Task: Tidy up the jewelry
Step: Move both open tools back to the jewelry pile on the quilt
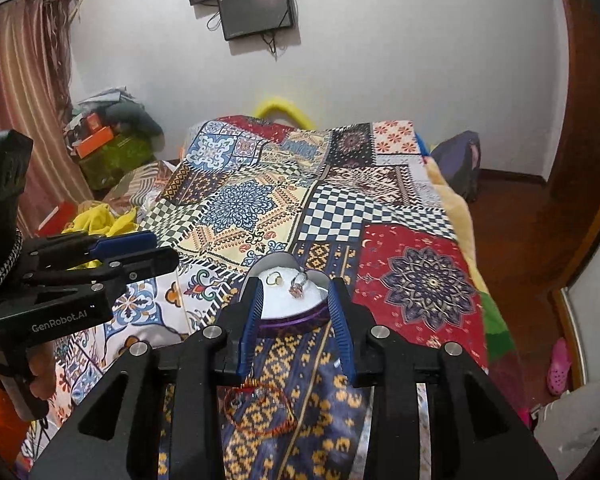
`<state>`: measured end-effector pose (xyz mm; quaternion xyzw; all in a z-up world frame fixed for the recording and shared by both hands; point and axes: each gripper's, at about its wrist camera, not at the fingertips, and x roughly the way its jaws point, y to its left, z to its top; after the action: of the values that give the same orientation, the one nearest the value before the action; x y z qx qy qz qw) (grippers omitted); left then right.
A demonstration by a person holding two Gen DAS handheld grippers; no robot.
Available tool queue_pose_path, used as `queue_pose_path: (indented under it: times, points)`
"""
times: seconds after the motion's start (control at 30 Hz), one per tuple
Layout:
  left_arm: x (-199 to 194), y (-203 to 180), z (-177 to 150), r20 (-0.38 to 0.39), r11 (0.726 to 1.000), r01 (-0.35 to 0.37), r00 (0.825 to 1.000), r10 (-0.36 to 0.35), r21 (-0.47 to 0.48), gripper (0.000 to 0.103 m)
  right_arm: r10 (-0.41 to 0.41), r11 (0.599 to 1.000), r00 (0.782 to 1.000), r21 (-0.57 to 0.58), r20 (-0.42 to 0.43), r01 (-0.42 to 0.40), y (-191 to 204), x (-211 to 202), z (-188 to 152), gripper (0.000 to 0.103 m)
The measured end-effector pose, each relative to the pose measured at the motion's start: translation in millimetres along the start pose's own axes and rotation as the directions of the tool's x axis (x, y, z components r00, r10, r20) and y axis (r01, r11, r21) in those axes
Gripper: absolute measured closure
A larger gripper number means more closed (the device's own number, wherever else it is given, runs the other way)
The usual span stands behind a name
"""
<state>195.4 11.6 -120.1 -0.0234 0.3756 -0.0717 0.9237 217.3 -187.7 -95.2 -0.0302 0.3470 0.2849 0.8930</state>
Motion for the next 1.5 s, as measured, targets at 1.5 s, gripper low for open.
queue_pose_path:
  times: [1.5]
  points:
    - [51.6,-38.5,-102.0,-0.228,0.993,0.116,0.967,-0.116,-0.013,0.063,-0.046,0.999,0.979,0.001,-0.199,0.047,-2.1,43.6,-100.8,0.072]
